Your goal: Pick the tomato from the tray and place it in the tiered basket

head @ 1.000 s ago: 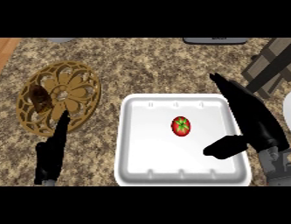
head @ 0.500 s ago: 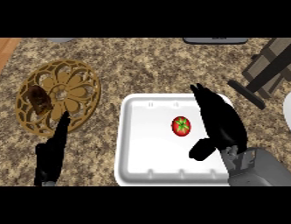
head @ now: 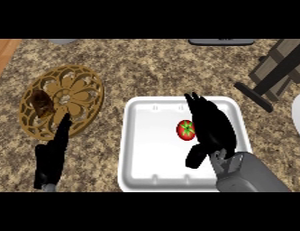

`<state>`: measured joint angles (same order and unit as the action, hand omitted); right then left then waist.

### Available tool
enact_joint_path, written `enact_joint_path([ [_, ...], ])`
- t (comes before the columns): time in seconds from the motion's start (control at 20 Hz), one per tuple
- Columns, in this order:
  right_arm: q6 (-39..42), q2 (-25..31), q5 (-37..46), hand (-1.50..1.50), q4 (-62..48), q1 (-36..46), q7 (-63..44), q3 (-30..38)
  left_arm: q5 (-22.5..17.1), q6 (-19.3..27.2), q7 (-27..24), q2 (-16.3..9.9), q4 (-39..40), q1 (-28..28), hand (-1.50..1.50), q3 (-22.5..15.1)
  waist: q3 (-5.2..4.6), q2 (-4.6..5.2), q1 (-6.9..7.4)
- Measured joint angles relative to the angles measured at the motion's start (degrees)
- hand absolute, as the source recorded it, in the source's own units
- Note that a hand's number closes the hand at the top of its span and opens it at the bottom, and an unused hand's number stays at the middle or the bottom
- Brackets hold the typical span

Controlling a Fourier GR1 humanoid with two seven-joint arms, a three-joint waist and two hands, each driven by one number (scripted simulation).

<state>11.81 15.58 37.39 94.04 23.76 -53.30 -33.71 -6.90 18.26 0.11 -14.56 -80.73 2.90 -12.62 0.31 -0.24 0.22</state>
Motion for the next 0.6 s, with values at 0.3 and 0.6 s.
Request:
enact_joint_path([
  [0.3, 3.9, -3.8, 2.1, -1.50, -4.7, 1.8, -0.9, 0.9, 1.1, -0.4, -0.2, 1.0, 0.2, 0.0, 0.00, 0.7, -0.02, 0.02, 0.07],
  [0.6, 7.4, -6.1, 2.7, -1.50, -7.7, 2.4, -1.4, 1.9, 2.8, 0.0, -2.2, 2.3, 0.8, 0.4, 0.00, 0.8, 0.06, -0.04, 0.01],
])
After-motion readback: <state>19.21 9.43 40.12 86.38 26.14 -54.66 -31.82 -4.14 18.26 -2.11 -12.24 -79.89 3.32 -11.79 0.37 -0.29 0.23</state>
